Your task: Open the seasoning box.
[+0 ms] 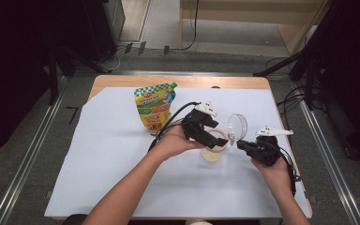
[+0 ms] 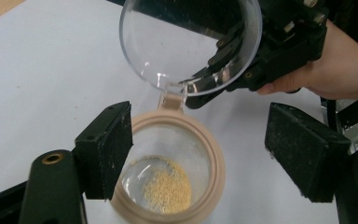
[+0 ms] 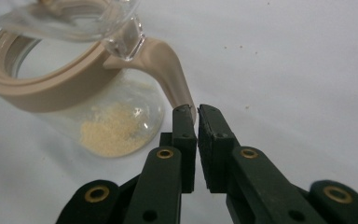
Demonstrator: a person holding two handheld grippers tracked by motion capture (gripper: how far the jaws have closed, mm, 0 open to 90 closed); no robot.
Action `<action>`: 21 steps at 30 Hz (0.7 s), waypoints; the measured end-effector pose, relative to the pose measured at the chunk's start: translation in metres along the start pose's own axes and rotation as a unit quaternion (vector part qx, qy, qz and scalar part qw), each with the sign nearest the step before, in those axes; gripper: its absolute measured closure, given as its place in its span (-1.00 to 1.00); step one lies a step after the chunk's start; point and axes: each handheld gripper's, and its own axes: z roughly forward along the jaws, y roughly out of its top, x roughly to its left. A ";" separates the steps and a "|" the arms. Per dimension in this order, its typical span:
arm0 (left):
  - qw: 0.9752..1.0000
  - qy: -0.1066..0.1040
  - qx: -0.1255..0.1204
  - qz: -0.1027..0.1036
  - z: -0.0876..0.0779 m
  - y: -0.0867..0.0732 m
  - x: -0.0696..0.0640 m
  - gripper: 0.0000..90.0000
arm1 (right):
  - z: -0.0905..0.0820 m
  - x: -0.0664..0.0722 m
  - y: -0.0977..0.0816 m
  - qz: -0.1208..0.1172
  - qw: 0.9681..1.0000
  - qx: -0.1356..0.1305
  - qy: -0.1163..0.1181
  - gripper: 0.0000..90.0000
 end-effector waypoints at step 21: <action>0.999 -0.004 0.003 -0.050 -0.032 -0.047 0.007 -0.04 | -0.010 0.054 -0.021 -0.024 0.997 0.014 0.072 0.34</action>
